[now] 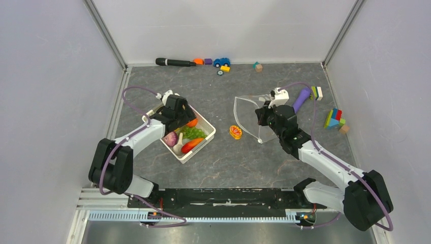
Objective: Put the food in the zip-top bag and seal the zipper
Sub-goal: Pick up the fake vegetable from the bin, then place the fake vegetable in the zipper food storage bag.
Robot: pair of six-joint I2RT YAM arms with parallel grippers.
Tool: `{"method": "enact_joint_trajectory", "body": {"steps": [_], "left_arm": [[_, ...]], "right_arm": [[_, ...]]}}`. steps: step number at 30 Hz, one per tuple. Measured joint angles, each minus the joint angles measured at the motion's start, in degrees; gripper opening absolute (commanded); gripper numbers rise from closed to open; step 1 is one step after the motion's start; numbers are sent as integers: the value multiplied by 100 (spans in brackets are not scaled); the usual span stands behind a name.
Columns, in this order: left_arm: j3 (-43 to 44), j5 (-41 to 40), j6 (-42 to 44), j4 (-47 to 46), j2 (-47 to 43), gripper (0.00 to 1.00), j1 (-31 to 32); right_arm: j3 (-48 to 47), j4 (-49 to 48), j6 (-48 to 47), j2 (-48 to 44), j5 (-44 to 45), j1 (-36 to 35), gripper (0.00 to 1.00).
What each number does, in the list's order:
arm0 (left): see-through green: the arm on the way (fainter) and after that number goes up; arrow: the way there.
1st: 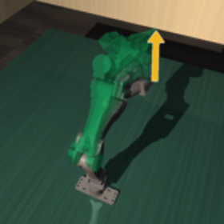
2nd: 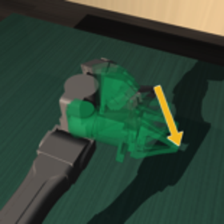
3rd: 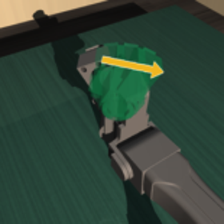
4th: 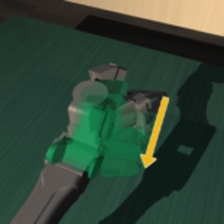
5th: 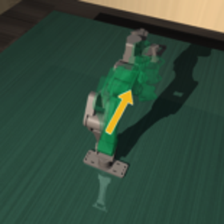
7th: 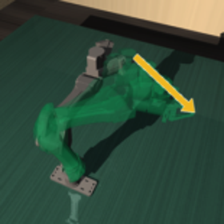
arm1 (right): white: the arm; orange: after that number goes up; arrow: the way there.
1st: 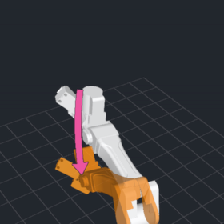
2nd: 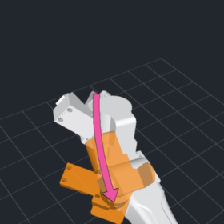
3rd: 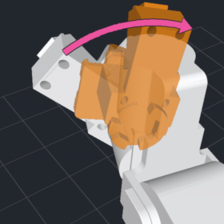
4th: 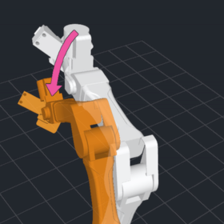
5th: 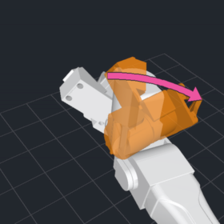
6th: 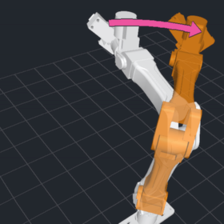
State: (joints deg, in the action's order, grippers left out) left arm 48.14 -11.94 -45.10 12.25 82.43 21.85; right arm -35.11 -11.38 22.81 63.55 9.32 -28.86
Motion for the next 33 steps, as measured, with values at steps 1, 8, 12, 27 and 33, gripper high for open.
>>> {"method": "enact_joint_trajectory", "body": {"steps": [1,8,12,27,33], "left_arm": [[0,4,-7,-42,48,76,-9],[0,33,-87,-203,317,60,-39],[4,48,-146,-264,358,41,-63],[-190,-81,-120,-162,-1154,22,-76],[-367,459,87,-358,-1740,21,-90]], "right_arm": [[0,4,-13,-17,-15,0,0],[0,39,-59,-114,-72,0,0],[0,133,-74,-168,-90,0,0],[0,278,-122,-358,-223,0,0],[24,192,-120,-396,-339,0,0]]}}
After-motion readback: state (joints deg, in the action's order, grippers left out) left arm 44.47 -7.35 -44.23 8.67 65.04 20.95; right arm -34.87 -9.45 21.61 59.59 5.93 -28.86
